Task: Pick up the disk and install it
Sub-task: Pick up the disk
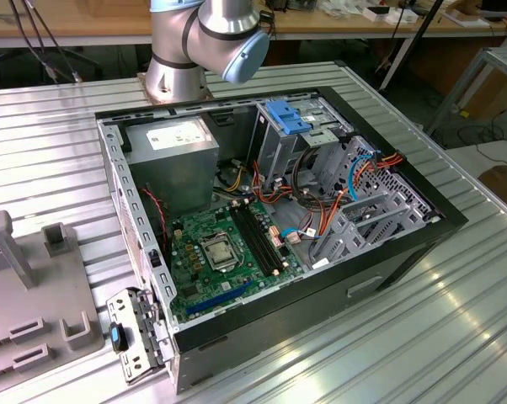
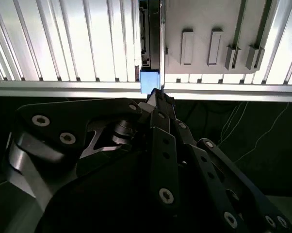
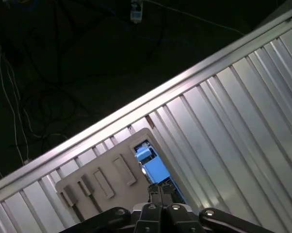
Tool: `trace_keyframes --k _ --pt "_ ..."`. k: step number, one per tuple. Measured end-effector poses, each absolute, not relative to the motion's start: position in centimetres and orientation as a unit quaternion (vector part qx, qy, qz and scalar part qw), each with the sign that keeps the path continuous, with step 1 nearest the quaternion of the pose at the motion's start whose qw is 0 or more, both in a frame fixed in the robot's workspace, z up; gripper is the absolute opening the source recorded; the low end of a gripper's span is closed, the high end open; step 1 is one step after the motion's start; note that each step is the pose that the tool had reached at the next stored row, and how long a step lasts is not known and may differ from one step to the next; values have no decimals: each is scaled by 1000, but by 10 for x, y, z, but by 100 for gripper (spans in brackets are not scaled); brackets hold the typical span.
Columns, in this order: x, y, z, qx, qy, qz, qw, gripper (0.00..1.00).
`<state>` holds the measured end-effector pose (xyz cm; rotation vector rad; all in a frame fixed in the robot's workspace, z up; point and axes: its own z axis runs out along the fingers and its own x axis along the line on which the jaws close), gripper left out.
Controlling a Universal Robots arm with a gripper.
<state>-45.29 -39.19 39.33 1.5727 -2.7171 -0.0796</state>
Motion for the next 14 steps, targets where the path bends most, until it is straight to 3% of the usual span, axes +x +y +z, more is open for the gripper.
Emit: trace_keyframes --k 14 --pt "-453 -392 393 606 -795 -25 4 11"
